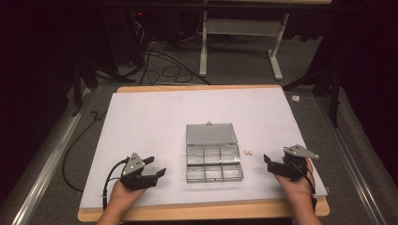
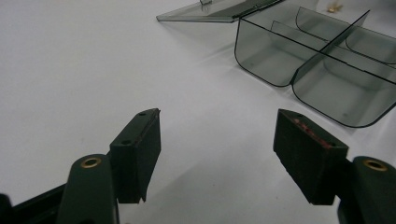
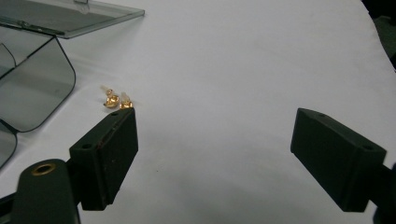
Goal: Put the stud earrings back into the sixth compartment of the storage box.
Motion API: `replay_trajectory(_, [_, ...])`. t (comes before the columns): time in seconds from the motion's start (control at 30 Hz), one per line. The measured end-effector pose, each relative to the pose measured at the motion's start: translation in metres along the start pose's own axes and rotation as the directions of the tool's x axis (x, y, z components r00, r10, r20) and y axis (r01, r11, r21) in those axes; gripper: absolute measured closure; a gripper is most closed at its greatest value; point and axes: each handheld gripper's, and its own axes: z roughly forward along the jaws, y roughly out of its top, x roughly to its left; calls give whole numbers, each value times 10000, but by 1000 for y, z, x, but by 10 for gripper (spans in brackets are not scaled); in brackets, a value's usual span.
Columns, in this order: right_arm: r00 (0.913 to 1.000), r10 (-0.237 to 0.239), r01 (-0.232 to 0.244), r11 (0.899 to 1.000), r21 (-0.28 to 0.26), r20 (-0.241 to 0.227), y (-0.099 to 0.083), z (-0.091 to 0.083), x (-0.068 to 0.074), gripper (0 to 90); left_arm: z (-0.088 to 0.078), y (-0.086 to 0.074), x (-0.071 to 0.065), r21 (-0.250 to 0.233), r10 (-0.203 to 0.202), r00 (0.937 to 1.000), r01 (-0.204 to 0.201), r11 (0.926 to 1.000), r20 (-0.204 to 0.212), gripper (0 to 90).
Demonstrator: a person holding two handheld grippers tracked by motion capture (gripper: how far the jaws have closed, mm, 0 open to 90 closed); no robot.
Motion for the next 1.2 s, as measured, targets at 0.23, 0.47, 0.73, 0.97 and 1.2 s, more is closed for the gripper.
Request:
replay_trajectory(0.23, [9992, -74, 70, 9999, -108, -402, -2, 2, 1, 224, 1, 0, 1, 82, -164, 9999, 165, 9998, -55, 342])
replay_trajectory(0.47, [9981, 84, -100, 9996, -253, -609, -1, 0, 0, 229, 3, 1, -2, 321, 141, 9998, -137, 9994, -131, 316])
replay_trajectory(0.73, [9974, 173, -195, 9993, -306, -696, 3, -5, 0, 250, 2, 1, -1, 221, 67, 10000, -66, 9997, -67, 309])
replay_trajectory(0.97, [9976, -130, 117, 9997, -204, -677, 8, -12, 3, 267, 2, 1, -5, 248, 452, 9990, -451, 9987, -69, 294])
replay_trajectory(1.2, [9978, -331, 333, 9994, 29, -569, 12, -15, 7, 258, 1, 0, -4, 128, 388, 9992, -387, 9992, -90, 286])
